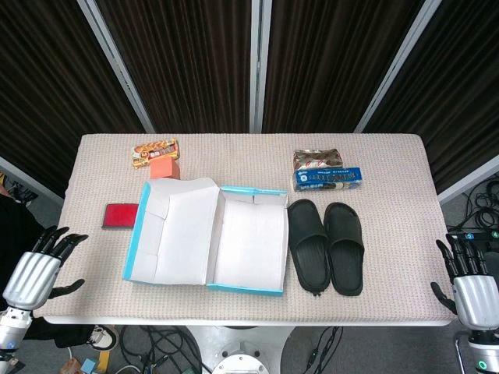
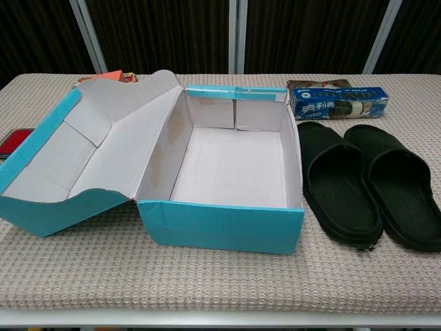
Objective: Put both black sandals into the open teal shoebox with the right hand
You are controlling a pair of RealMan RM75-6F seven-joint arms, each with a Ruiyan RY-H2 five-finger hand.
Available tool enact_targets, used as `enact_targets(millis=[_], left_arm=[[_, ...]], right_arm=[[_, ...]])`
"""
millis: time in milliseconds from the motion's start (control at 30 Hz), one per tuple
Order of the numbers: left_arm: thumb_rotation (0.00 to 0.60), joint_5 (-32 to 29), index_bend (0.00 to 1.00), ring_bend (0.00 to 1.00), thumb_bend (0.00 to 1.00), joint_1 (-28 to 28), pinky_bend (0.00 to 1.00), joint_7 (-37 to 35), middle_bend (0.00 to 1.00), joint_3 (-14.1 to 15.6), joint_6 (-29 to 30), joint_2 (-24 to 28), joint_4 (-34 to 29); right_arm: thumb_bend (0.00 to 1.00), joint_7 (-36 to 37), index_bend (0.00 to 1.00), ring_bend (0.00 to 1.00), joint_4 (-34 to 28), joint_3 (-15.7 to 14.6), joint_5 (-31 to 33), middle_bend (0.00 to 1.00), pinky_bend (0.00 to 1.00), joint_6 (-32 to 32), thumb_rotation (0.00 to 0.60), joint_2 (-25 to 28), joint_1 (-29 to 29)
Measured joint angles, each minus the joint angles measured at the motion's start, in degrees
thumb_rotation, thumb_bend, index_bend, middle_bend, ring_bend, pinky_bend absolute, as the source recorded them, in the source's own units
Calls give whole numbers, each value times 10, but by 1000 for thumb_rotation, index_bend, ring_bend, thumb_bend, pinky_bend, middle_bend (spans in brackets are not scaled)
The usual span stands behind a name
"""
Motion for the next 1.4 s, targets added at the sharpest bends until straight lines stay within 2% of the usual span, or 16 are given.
enact_targets(millis=[267, 433, 567, 667, 867, 1067, 1200, 1400], left_arm=[[600, 2, 173, 113, 23, 3, 116, 3, 228, 2, 5, -4, 5], [600, -1, 173, 113, 23, 6, 116, -5, 227, 1, 11, 2, 0], [600, -6, 173, 113, 23, 5, 116, -3, 228, 4, -2, 8, -12], [600, -9, 174, 113, 23, 4, 116, -6, 228, 3, -3, 8, -13], [600, -9, 173, 113, 23, 4, 109, -14, 228, 6, -7, -6, -9], [600, -5, 173, 113, 23, 10, 109, -17, 228, 11, 1, -4, -8], [600, -9, 173, 113, 23, 13, 109, -33, 228, 12, 1, -3, -4], [600, -8, 174, 113, 23, 13, 110, -40, 228, 21, -12, -2, 0]], right_arm=[[137, 20, 0, 0, -34, -5, -5, 0, 0, -8, 600, 18, -2], [136, 85, 0, 0, -95, -22, -17, 0, 0, -45, 600, 68, 10], [137, 81, 0, 0, -126, -25, -18, 0, 0, -75, 600, 95, 25], [139, 79, 0, 0, -174, -25, -19, 1, 0, -108, 600, 126, 44], [138, 64, 0, 0, -270, -17, -11, 34, 0, -224, 600, 198, 110], [139, 49, 5, 0, -351, 2, 33, 85, 0, -391, 600, 269, 200], [138, 17, 50, 0, -403, 24, 103, 85, 0, -496, 600, 302, 266], [138, -83, 62, 0, -441, 53, 231, 109, 0, -553, 600, 308, 335]])
